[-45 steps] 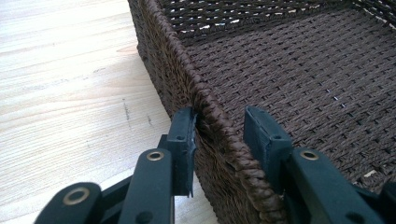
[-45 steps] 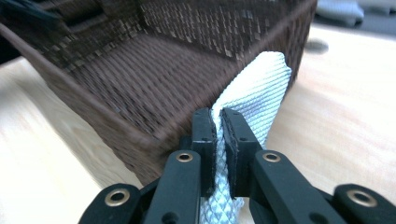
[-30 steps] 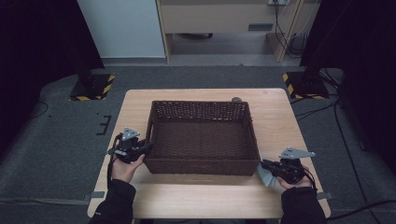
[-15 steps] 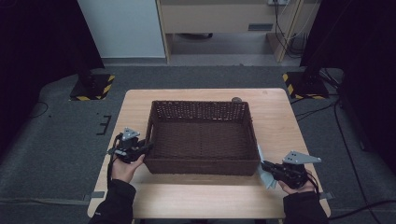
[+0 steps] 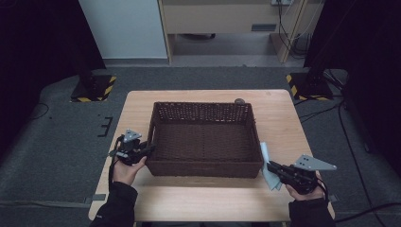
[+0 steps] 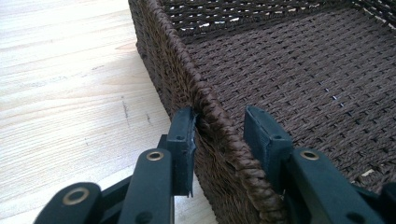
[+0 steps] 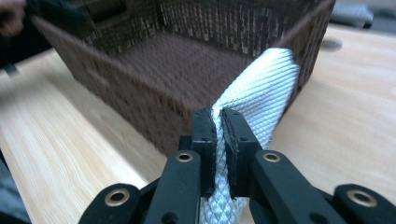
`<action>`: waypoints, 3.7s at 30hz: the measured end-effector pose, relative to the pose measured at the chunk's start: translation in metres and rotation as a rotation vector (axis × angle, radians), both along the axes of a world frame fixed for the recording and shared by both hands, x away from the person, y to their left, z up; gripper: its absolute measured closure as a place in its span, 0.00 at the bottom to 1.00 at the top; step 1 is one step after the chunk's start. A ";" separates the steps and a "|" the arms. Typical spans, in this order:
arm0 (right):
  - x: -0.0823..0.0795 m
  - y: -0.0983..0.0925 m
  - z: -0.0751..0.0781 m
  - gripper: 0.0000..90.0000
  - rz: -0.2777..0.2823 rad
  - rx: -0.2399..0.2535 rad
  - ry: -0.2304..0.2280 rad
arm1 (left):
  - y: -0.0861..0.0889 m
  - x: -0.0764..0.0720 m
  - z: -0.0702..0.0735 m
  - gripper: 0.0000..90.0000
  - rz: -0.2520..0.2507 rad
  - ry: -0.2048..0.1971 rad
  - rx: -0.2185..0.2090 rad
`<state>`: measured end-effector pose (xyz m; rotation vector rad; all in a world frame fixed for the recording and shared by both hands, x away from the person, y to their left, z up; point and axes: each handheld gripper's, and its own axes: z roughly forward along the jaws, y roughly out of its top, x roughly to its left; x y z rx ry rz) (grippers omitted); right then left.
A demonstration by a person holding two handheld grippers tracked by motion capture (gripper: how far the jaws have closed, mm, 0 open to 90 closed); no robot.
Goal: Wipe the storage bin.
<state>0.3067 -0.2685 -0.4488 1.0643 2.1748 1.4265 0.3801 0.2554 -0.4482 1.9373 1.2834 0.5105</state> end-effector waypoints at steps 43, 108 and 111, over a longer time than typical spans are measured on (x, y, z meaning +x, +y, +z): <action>0.006 -0.026 -0.021 0.94 -0.276 -0.156 0.094 | 0.000 0.000 0.000 0.70 0.000 0.002 -0.002; 0.076 0.028 0.013 0.68 -0.270 -0.056 0.004 | 0.001 0.003 0.000 0.69 -0.009 0.025 -0.012; 0.074 0.032 0.019 0.67 -0.251 -0.046 -0.021 | 0.001 0.002 0.000 0.69 -0.008 0.023 -0.014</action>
